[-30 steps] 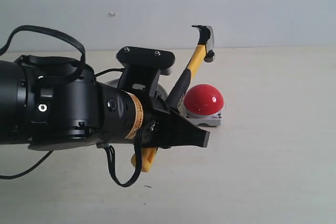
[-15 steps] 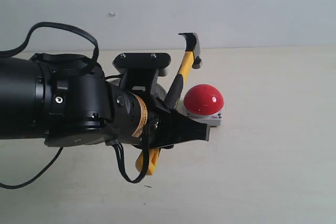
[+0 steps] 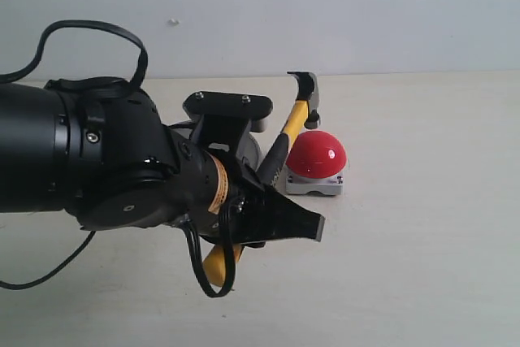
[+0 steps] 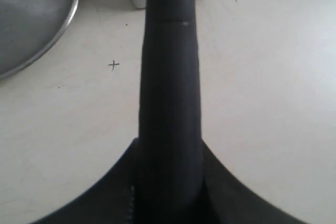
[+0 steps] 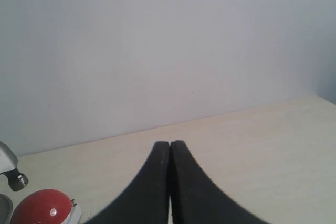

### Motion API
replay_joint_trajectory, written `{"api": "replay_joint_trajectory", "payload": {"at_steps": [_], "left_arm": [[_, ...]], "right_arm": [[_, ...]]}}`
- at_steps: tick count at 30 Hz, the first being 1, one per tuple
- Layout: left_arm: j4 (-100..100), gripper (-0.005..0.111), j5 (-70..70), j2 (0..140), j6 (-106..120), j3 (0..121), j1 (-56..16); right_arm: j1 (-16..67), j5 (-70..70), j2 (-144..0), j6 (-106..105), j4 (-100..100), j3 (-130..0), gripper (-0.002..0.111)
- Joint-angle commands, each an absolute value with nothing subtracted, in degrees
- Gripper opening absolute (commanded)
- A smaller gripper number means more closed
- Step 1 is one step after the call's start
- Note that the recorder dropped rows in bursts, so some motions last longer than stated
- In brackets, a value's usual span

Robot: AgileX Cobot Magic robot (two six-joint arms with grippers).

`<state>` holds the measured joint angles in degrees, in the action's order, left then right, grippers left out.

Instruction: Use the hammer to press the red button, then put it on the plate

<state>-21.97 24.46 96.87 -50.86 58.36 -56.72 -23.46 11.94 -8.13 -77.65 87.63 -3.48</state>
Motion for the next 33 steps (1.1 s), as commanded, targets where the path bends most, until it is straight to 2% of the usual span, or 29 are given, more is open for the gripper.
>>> {"api": "replay_joint_trajectory", "payload": {"at_steps": [1, 6, 11, 25, 33], "left_arm": [[-21.81, 0.0, 21.43, 95.8, -46.08, 59.32, -58.12], [-21.92, 0.0, 20.02, 95.8, -46.08, 59.49, -58.24], [-21.92, 0.0, 26.84, 95.8, -44.77, 62.84, -58.24], [-22.57, 0.0, 26.19, 96.31, -44.46, 63.4, -57.18], [-23.67, 0.0, 30.95, 92.65, -41.94, 70.49, -57.18]], "right_arm": [[-23.77, 12.07, -7.93, -77.91, 87.51, -3.26, 0.0], [-23.77, 12.07, -7.93, -77.91, 87.51, -3.26, 0.0], [-23.77, 12.07, -7.93, -77.91, 87.51, -3.26, 0.0], [-23.77, 12.07, -7.93, -77.91, 87.51, -3.26, 0.0], [-23.77, 12.07, -7.93, -77.91, 87.51, -3.26, 0.0]]}}
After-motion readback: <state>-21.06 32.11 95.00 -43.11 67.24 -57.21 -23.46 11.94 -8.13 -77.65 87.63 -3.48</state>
